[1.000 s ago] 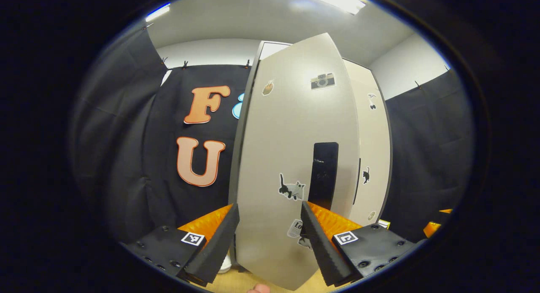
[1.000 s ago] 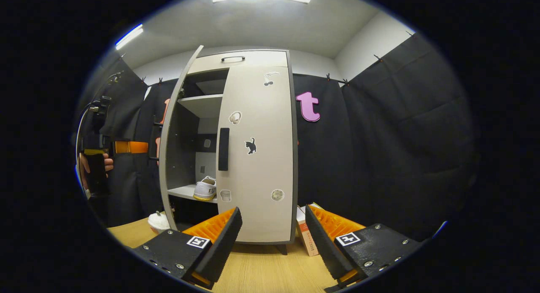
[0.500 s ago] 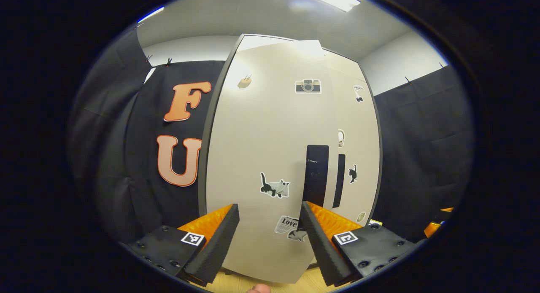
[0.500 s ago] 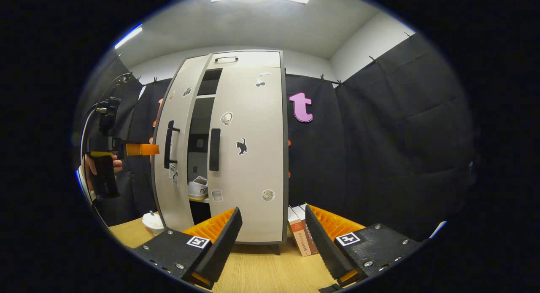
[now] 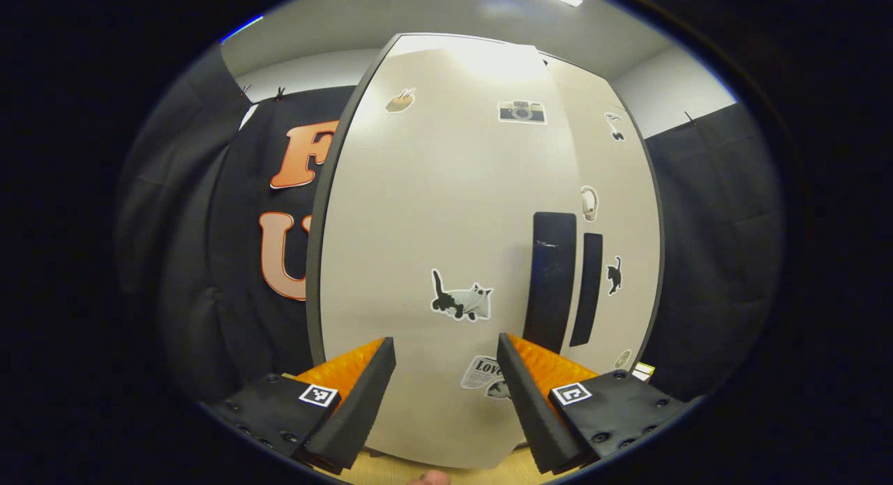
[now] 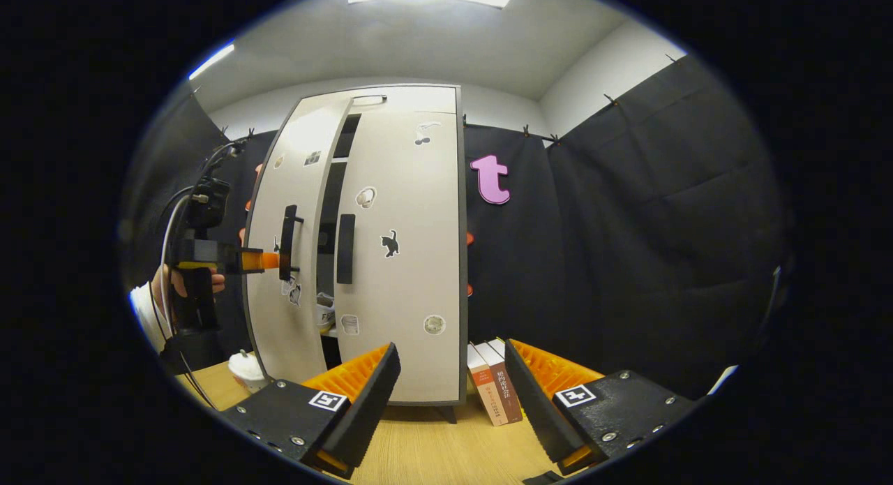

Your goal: Grab one shoe with the right hand and put it into the shoe cabinet, grab the other shoe with the left hand and put it into the shoe cabinet; then close the right door with the right hand and the left door with the left hand.

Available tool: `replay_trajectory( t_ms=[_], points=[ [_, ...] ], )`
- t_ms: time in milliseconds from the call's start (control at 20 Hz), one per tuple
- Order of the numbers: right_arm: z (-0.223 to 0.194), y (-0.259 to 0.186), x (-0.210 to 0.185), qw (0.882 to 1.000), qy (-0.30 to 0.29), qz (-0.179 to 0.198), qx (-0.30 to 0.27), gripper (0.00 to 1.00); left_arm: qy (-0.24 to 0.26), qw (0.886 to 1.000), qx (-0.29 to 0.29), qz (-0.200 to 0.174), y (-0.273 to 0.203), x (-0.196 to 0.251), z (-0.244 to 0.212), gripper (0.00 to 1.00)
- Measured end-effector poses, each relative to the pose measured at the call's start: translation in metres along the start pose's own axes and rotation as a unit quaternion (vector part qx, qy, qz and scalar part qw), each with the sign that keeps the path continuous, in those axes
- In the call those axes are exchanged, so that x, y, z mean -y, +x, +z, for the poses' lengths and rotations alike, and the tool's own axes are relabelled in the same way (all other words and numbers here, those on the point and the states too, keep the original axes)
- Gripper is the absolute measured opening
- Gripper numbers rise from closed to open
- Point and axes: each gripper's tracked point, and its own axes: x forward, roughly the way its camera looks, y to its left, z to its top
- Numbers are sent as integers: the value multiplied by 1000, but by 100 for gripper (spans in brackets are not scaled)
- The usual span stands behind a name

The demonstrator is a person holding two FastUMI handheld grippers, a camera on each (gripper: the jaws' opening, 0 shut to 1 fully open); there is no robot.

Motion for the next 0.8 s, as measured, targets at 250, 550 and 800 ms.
replay_trajectory(
  t_ms=[250, 550, 800],
  points=[
    [-4, 2, 12, 1000, -3, -15, -3, 93, -43, 999, -1, -10, -3, 3, -3, 96],
    [-7, 10, 16, 1000, 2, -17, -7, 93, -17, 1000, 20, -13, -11, 10, 10, 95],
    [-7, 14, 13, 1000, 6, -10, -7, 93, -5, 1000, 17, -12, -3, 13, 12, 96]
  ],
)
